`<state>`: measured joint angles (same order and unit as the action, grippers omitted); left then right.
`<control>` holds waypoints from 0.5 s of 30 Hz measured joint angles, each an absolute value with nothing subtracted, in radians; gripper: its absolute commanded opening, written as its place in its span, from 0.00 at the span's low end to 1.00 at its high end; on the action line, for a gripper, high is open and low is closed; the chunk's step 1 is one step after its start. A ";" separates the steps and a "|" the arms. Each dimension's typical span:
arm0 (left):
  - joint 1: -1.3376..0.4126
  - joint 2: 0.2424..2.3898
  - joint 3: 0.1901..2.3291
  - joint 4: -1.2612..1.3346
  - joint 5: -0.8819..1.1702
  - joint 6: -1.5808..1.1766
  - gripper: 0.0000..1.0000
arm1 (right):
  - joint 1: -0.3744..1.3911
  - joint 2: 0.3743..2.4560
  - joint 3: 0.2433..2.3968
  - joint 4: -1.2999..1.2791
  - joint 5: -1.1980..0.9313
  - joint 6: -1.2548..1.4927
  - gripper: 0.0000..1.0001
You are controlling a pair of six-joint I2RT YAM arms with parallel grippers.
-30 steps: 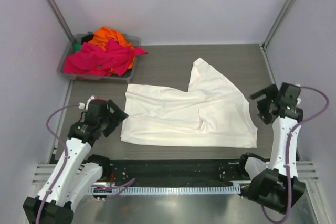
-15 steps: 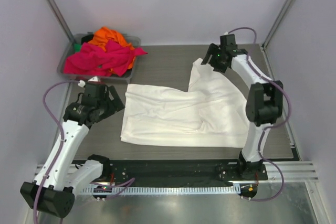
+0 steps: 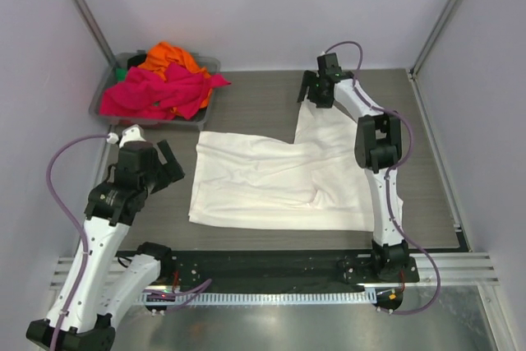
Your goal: Fold and stack the t-shirts
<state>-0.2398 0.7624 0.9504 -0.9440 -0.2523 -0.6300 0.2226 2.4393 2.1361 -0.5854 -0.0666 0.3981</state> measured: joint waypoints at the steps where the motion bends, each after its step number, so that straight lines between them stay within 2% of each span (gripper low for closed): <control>1: -0.240 0.762 0.950 -0.944 -0.256 -0.628 0.88 | 0.227 2.450 2.142 -0.579 -0.070 0.398 0.78; 8: -0.240 0.776 0.949 -0.944 -0.268 -0.627 0.88 | 0.255 2.541 2.257 -0.536 -0.075 0.424 0.79; 15: -0.240 0.775 0.947 -0.944 -0.273 -0.627 0.86 | 0.218 2.604 2.339 -0.500 0.050 0.459 0.79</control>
